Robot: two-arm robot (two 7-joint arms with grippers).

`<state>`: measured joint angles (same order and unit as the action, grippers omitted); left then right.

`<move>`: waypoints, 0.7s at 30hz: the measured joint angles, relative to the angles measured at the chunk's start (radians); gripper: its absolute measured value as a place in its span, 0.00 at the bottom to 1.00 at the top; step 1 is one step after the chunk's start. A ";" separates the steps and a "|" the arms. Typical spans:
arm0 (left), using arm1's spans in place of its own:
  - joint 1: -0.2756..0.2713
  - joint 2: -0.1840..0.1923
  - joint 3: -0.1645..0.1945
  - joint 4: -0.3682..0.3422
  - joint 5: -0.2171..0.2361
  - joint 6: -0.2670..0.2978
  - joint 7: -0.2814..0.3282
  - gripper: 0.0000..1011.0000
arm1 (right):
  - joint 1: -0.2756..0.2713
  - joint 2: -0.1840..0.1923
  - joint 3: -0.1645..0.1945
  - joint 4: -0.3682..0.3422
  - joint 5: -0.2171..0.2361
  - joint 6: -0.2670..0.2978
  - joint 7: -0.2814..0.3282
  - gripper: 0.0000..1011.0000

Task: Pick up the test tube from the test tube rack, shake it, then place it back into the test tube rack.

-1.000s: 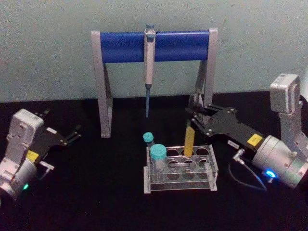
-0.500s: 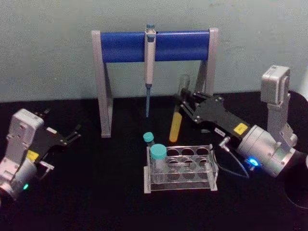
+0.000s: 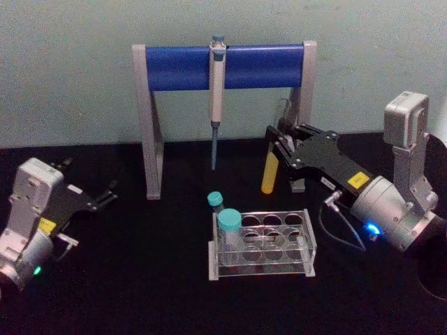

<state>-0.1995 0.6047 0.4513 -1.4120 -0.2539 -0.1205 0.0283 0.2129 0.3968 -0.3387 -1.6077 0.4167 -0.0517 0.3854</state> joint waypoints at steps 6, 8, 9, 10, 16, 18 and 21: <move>0.000 0.000 0.000 0.000 0.000 0.000 0.000 0.99 | -0.019 0.013 0.017 -0.023 -0.021 0.016 -0.013 0.23; 0.000 0.000 0.000 0.000 0.000 0.000 0.000 0.99 | -0.026 0.019 0.022 -0.033 -0.027 0.025 -0.016 0.23; 0.000 0.000 0.000 0.000 0.000 0.000 0.000 0.99 | -0.034 0.027 0.026 -0.045 -0.032 0.036 -0.018 0.23; 0.000 0.000 0.000 0.000 0.000 0.000 0.000 0.99 | -0.039 0.032 0.028 -0.051 -0.034 0.044 -0.019 0.23; 0.000 0.000 0.000 0.000 0.000 0.000 0.000 0.99 | -0.079 0.072 0.038 -0.110 -0.043 0.094 -0.013 0.23; 0.000 0.000 0.000 0.000 0.000 0.000 0.000 0.99 | -0.089 0.080 0.038 -0.124 -0.043 0.104 -0.007 0.23; 0.000 0.000 0.000 0.000 0.000 0.000 0.000 0.99 | -0.104 0.092 0.038 -0.143 -0.032 0.119 0.012 0.23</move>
<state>-0.1995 0.6047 0.4514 -1.4119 -0.2539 -0.1205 0.0283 0.1092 0.4887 -0.3008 -1.7506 0.3847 0.0672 0.3970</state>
